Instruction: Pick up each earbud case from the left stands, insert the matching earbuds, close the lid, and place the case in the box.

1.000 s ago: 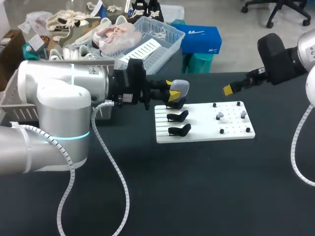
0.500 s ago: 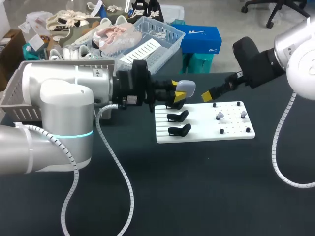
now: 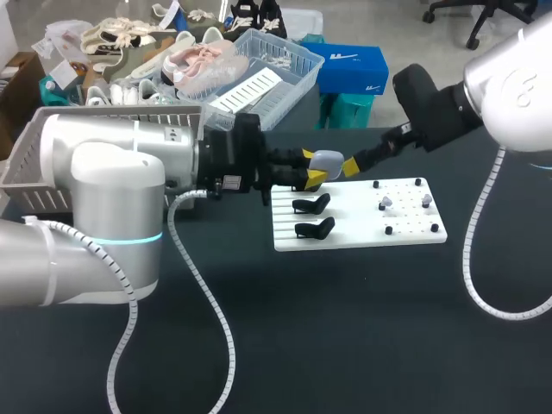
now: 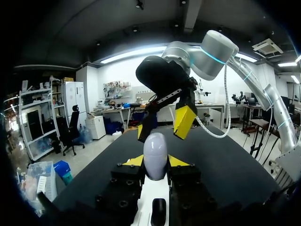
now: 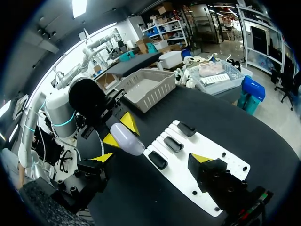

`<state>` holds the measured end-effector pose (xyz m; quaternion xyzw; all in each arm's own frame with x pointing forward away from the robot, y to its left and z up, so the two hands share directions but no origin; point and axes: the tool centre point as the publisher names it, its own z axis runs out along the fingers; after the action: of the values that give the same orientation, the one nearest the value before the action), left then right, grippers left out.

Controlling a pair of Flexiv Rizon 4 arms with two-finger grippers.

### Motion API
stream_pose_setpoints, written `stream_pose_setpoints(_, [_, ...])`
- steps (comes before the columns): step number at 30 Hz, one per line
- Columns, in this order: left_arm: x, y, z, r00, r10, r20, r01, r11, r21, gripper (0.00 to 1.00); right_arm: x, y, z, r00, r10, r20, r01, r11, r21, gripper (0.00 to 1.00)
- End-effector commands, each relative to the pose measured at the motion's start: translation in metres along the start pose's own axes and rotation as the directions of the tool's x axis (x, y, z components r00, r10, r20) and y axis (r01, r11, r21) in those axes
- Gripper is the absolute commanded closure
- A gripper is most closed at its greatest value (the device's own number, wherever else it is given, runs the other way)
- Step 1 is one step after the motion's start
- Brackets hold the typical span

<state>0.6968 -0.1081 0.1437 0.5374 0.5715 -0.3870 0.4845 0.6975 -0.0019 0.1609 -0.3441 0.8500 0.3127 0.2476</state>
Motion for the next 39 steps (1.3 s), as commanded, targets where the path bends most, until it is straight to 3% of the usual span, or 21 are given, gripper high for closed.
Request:
stream_pose_setpoints(1, [0.001,0.0,0.002,1.0,0.001,0.001,-0.001,1.0,-0.001,1.0,-0.001,-0.004,0.002,1.0,0.0,0.002,0.0,1.0,-0.009,0.0])
stream_pose_setpoints(26, [-0.006,-0.006,0.004,1.0,0.012,0.02,-0.012,1.0,0.016,1.0,-0.006,-0.009,0.002,1.0,-0.012,0.011,0.012,1.0,-0.007,0.0])
stream_pose_setpoints(39, [0.002,-0.014,0.002,0.999,0.033,0.009,-0.033,0.999,0.031,1.0,-0.007,-0.004,-0.02,1.0,-0.017,0.017,0.016,0.998,0.067,0.0])
